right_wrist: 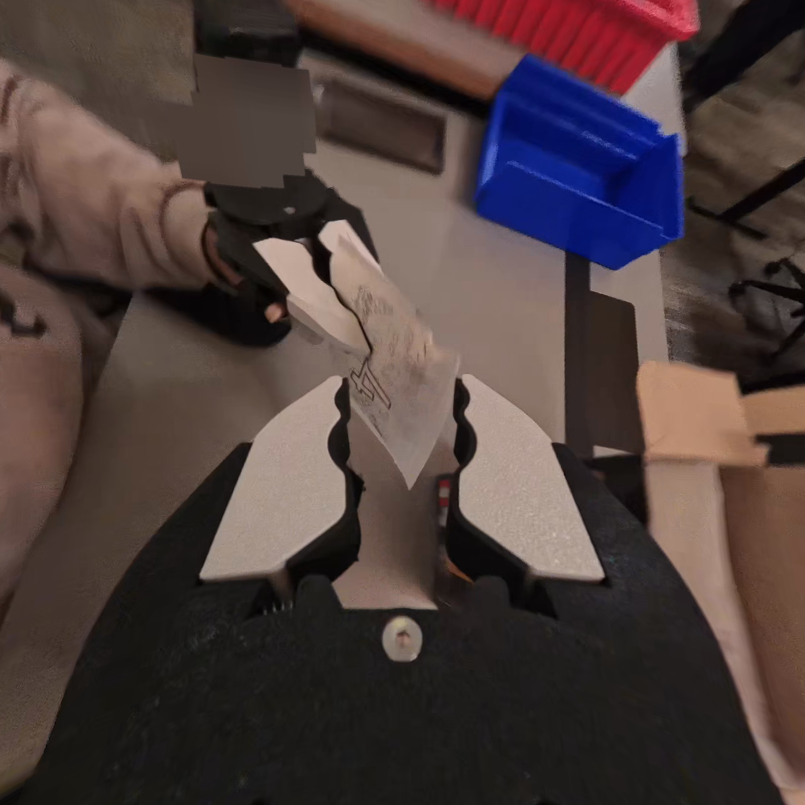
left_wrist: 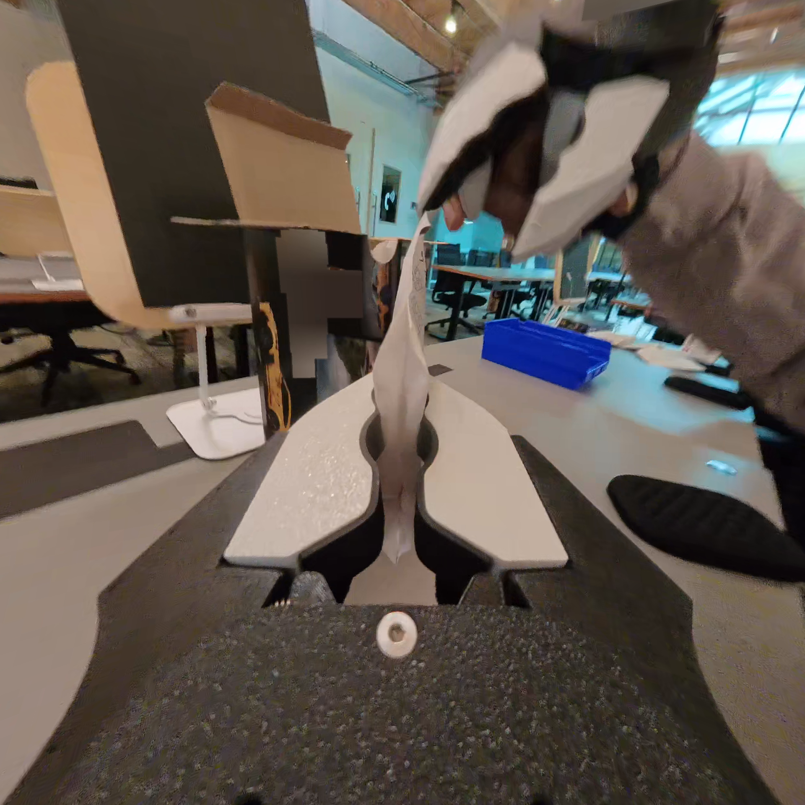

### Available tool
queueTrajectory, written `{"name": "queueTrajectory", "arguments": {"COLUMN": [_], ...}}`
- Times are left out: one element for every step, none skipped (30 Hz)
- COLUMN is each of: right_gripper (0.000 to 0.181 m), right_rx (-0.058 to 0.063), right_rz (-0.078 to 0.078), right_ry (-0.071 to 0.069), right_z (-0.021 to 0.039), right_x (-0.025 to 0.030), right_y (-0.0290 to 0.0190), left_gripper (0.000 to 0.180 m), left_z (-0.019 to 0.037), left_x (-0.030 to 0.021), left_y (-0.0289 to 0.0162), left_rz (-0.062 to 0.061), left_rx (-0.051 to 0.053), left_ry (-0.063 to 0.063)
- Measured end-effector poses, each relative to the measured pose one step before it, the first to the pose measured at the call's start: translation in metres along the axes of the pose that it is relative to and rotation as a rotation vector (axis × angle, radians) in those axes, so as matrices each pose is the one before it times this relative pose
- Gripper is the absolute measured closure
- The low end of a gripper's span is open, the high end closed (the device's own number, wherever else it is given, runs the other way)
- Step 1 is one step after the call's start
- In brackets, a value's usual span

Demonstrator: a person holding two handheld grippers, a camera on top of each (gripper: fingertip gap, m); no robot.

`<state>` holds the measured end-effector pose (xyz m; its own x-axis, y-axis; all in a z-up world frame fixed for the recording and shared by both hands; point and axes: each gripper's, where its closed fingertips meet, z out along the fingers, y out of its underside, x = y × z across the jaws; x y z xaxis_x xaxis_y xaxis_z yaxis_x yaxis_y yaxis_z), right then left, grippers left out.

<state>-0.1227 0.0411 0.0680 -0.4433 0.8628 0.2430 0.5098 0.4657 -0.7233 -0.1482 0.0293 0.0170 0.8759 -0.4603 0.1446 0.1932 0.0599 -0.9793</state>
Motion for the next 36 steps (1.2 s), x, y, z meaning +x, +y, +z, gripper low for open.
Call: {"name": "queueTrajectory", "arguments": {"right_gripper": [0.133, 0.129, 0.130, 0.130, 0.128, 0.124, 0.119, 0.117, 0.115, 0.114, 0.118, 0.132, 0.156, 0.168, 0.168, 0.168, 0.168, 0.168, 0.168, 0.168, 0.168, 0.168, 0.168, 0.168, 0.168, 0.168, 0.168, 0.168, 0.168, 0.168, 0.168, 0.168, 0.168, 0.168, 0.168, 0.168], "right_rx": [0.0608, 0.1020, 0.1102, 0.0690, 0.0538, 0.0458, 0.0251, 0.0323, 0.0536, 0.0576, 0.0575, 0.0520, 0.0245, -0.0092, -0.0366, -0.0572, -0.0456, -0.0401, -0.0452, -0.0560, -0.0607, -0.0483, -0.0496, -0.0635, -0.0585, -0.0610, -0.0594, -0.0411, -0.0387, -0.0348, -0.0261, -0.0259, -0.0221, -0.0066, -0.0033, -0.0046], "right_rz": [0.0531, 0.0367, 0.0572, 0.0970, 0.1102, 0.1024, 0.0866, 0.0826, 0.0893, 0.0849, 0.0638, 0.0403, 0.0143, -0.0173, -0.0479, -0.0495, -0.0268, -0.0035, 0.0054, 0.0052, 0.0008, -0.0014, 0.0067, 0.0148, 0.0106, 0.0071, 0.0055, -0.0020, 0.0066, 0.0063, -0.0039, -0.0074, -0.0061, -0.0108, -0.0075, -0.0047], "right_ry": [0.0512, 0.0703, 0.0237, 0.0043, -0.0040, -0.0095, -0.0039, -0.0209, -0.0622, -0.0756, -0.0752, -0.0725, -0.0558, -0.0141, 0.0137, 0.0133, 0.0253, 0.0102, 0.0018, 0.0021, 0.0124, 0.0198, 0.0102, -0.0080, 0.0038, 0.0032, -0.0077, -0.0106, -0.0138, -0.0053, 0.0066, 0.0003, 0.0007, 0.0069, -0.0017, -0.0009], "right_z": [0.00567, 0.00413, 0.00138, 0.00057, 0.00126, 0.00262, 0.00391, 0.00447, 0.00425, 0.00387, 0.00280, 0.00150, 0.00134, 0.00050, -0.00088, -0.00218, -0.00366, -0.00436, -0.00468, -0.00487, -0.00536, -0.00628, -0.00674, -0.00619, -0.00495, -0.00311, -0.00164, -0.00045, 0.00069, 0.00206, 0.00293, 0.00339, 0.00363, 0.00339, 0.00322, 0.00296], "right_x": [0.00172, 0.00355, -0.00181, -0.00159, -0.00016, 0.00109, 0.00355, 0.00115, -0.00576, -0.00846, -0.00947, -0.01062, -0.00964, -0.00486, -0.00121, -0.00077, 0.00181, 0.00072, 0.00013, 0.00058, 0.00210, 0.00338, 0.00283, 0.00095, 0.00231, 0.00200, 0.00018, -0.00104, -0.00161, -0.00057, 0.00071, -0.00039, -0.00033, 0.00031, -0.00086, -0.00047], "right_y": [0.01221, 0.00786, 0.00635, 0.01033, 0.01289, 0.01509, 0.01715, 0.01352, 0.00642, 0.00099, -0.00352, -0.00652, -0.00530, -0.00296, -0.00074, 0.00212, 0.00191, 0.00282, 0.00478, 0.00710, 0.00789, 0.00650, 0.00656, 0.00876, 0.00860, 0.00921, 0.00882, 0.00615, 0.00541, 0.00469, 0.00379, 0.00405, 0.00383, 0.00214, 0.00203, 0.00216], "left_gripper": [0.170, 0.170, 0.170, 0.170, 0.170, 0.170, 0.170, 0.170, 0.170, 0.170, 0.170, 0.170, 0.170, 0.170, 0.170, 0.170, 0.169, 0.166, 0.164, 0.161, 0.157, 0.152, 0.147, 0.143, 0.134, 0.128, 0.121, 0.116, 0.113, 0.111, 0.110, 0.110, 0.114, 0.121, 0.128, 0.137], "left_z": [-0.00581, -0.00524, -0.00424, -0.00363, -0.00349, -0.00274, -0.00162, -0.00032, 0.00114, 0.00261, 0.00376, 0.00428, 0.00409, 0.00291, 0.00139, 0.00099, 0.00082, 0.00063, 0.00035, 0.00030, 0.00025, -0.00008, -0.00037, -0.00001, 0.00056, 0.00126, 0.00198, 0.00272, 0.00328, 0.00414, 0.00455, 0.00422, 0.00347, 0.00277, 0.00247, 0.00166], "left_x": [-0.00455, -0.00419, -0.00384, -0.00351, -0.00156, 0.00094, 0.00235, 0.00335, 0.00427, 0.00499, 0.00446, 0.00339, 0.00303, 0.00161, 0.00020, -0.00047, -0.00097, -0.00084, 0.00055, 0.00052, -0.00086, -0.00209, -0.00162, 0.00051, 0.00068, 0.00123, 0.00194, 0.00119, 0.00189, 0.00297, 0.00275, 0.00328, 0.00444, 0.00407, 0.00158, 0.00015], "left_y": [0.00052, 0.00006, 0.00100, 0.00002, -0.00194, -0.00311, -0.00262, -0.00173, -0.00037, 0.00142, 0.00296, 0.00362, 0.00339, 0.00145, -0.00039, 0.00226, 0.00466, 0.00680, 0.00875, 0.01057, 0.01129, 0.01137, 0.01058, 0.00955, 0.00836, 0.00666, 0.00492, 0.00402, 0.00324, 0.00279, 0.00223, 0.00101, -0.00062, -0.00191, -0.00263, -0.00273], "left_rz": [-0.0462, -0.0434, -0.0420, -0.0402, -0.0394, -0.0402, -0.0387, -0.0331, -0.0287, -0.0251, -0.0192, -0.0110, -0.0046, 0.0041, 0.0143, 0.0236, 0.0311, 0.0331, 0.0357, 0.0440, 0.0575, 0.0670, 0.0654, 0.0453, 0.0191, 0.0105, 0.0102, 0.0085, 0.0084, 0.0043, 0.0053, 0.0124, 0.0137, 0.0094, 0.0062, 0.0054], "left_rx": [0.0312, 0.0245, 0.0088, 0.0135, 0.0229, 0.0242, 0.0182, 0.0145, 0.0119, 0.0053, -0.0023, -0.0074, -0.0089, -0.0028, -0.0038, -0.0340, -0.0526, -0.0633, -0.0718, -0.0777, -0.0791, -0.0780, -0.0739, -0.0695, -0.0660, -0.0576, -0.0461, -0.0394, -0.0340, -0.0287, -0.0242, -0.0146, -0.0023, 0.0075, 0.0136, 0.0184], "left_ry": [-0.0062, 0.0006, 0.0051, 0.0059, 0.0151, 0.0259, 0.0271, 0.0270, 0.0274, 0.0280, 0.0225, 0.0153, 0.0132, 0.0058, -0.0021, -0.0064, -0.0119, -0.0128, -0.0042, -0.0083, -0.0220, -0.0325, -0.0267, -0.0077, 0.0001, 0.0069, 0.0127, 0.0075, 0.0110, 0.0153, 0.0107, 0.0092, 0.0130, 0.0104, -0.0036, -0.0085]}}
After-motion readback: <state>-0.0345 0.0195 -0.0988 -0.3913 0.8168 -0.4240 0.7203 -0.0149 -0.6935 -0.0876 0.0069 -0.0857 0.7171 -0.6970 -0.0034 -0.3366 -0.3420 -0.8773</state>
